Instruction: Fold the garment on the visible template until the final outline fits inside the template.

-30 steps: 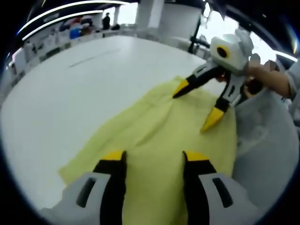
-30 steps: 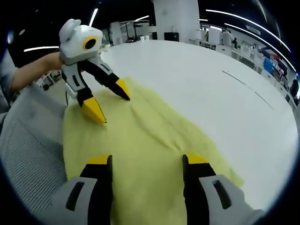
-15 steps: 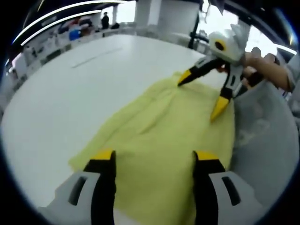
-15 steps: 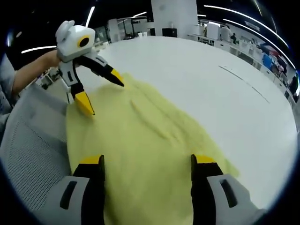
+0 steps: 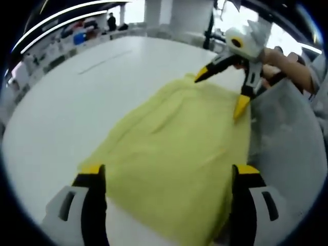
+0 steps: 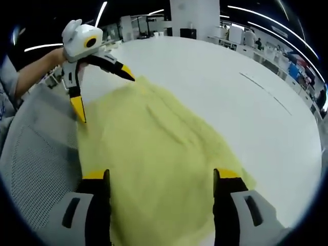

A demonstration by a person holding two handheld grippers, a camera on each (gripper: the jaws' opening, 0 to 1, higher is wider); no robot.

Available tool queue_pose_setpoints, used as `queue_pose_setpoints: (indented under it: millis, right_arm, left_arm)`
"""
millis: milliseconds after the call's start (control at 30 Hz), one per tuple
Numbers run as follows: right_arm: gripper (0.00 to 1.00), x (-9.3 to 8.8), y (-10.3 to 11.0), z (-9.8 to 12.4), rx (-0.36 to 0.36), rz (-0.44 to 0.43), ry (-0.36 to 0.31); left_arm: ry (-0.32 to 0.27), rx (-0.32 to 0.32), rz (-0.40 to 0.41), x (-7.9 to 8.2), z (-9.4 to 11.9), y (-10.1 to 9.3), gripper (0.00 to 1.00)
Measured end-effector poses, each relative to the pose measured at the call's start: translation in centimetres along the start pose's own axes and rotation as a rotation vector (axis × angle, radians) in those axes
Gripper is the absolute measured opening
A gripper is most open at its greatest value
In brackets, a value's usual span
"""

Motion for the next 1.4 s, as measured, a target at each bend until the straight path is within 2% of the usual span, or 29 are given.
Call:
queue_pose_setpoints:
  millis: [67,200,367,533,633,833,1133,1333,1400]
  right_arm:
    - [0.84,0.1,0.1,0.3,0.002,0.003,0.001]
    - [0.86,0.1,0.3,0.8,-0.001,0.012,0.000]
    - [0.88,0.2,0.7,1.5,-0.008,0.052,0.010]
    - [0.97,0.4,1.3,2.4,-0.005,0.062,0.013]
    - [1.00,0.5,1.4,2.9,-0.018,0.067,0.013]
    - [1.00,0.7,1.7,4.0,-0.017,0.069,0.013]
    - [1.00,1.4,2.2,5.6,-0.018,0.071,-0.004]
    - [1.00,1.3,1.9,6.3,-0.025,0.066,-0.038]
    - [1.00,1.2,2.0,6.8,-0.013,0.069,-0.038]
  left_arm:
    - [0.015,-0.011,-0.011,-0.1,0.5,-0.2,0.97]
    - [0.021,-0.022,-0.007,0.0,1.0,-0.5,0.99]
    - [0.043,-0.007,-0.009,-0.1,2.0,-0.9,0.99]
    - [0.039,0.002,-0.014,0.0,3.3,-1.2,0.99]
    - [0.007,-0.026,0.052,-0.1,3.6,-1.4,0.99]
    - [0.020,-0.017,0.040,-0.3,4.2,-1.6,0.99]
    - [0.003,0.004,-0.003,1.0,6.0,-2.0,0.99]
    - [-0.018,0.041,-0.010,1.0,6.2,-1.2,0.99]
    - [0.021,0.011,-0.043,0.7,6.7,-1.4,0.99]
Point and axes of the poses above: the point that each gripper's makers call its tool centre point, and the gripper's own axes: z roughly backward along the fingers, y roughly to its left, x roughly out of its top, the point moved 8 cm from there along z, roughly backward along the fingers, and after that the axes turned 7 degrees about -y, right-handed, at the moved point
